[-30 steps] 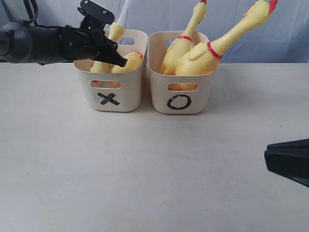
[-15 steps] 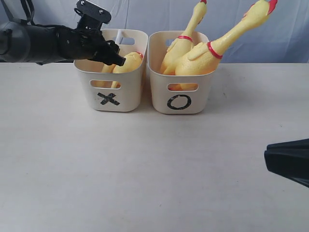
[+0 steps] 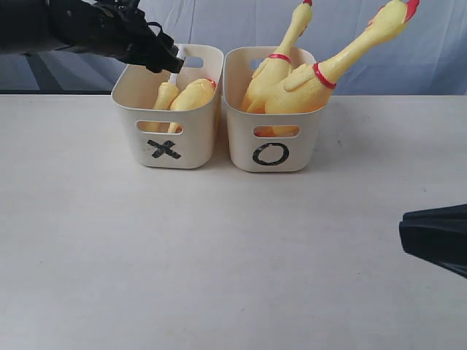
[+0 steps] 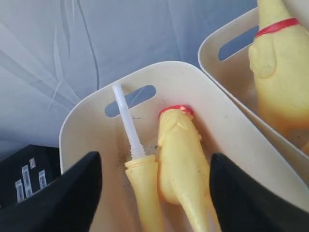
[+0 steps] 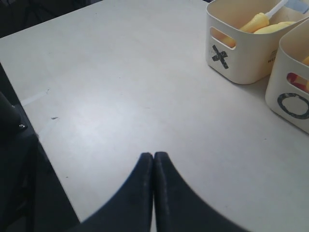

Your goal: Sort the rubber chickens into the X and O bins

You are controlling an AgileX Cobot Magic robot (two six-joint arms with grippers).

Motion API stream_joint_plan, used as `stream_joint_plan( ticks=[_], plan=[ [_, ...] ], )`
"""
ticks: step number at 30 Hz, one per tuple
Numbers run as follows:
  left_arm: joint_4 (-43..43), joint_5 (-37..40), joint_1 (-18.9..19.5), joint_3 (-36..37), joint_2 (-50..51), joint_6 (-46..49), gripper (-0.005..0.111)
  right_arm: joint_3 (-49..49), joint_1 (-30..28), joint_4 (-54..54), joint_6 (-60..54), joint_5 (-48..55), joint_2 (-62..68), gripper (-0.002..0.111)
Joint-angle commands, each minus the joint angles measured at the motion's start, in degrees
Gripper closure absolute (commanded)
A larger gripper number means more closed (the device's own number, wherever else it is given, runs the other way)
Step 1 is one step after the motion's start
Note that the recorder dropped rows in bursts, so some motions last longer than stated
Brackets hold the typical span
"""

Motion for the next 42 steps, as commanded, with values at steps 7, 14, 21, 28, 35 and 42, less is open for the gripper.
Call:
stream_joint_plan(
  ticks=[7,14,21,28,35,42],
  plan=[
    [6.78,10.44,0.27,-0.37,-6.46,-0.50,0.045,0.25,-0.07,0.20,-0.34,-0.53,-0.30,0.108],
    [6.78,9.57,0.27,-0.37,-6.46,-0.50,0.045,0.25,-0.07,0.20,-0.34,-0.53,-0.30,0.108],
    [6.78,9.20,0.27,-0.37,-6.46,-0.50,0.045,0.25,0.38,0.91,-0.20,-0.30,-0.30,0.108],
    [6.90,9.54,0.27,-0.37,-8.63,-0.50,0.045,0.25,-3.15,1.88,-0.20,-0.16,-4.62,0.108],
    [6.90,9.33,0.27,-0.37,-16.41,-0.50,0.045,0.25,-12.77,1.88,-0.20,-0.13,-10.91,0.108],
    [6.90,9.10,0.27,-0.21,-23.58,-0.50,0.045,0.25,-21.29,1.88,-0.20,-0.13,-13.86,0.108]
  ],
)
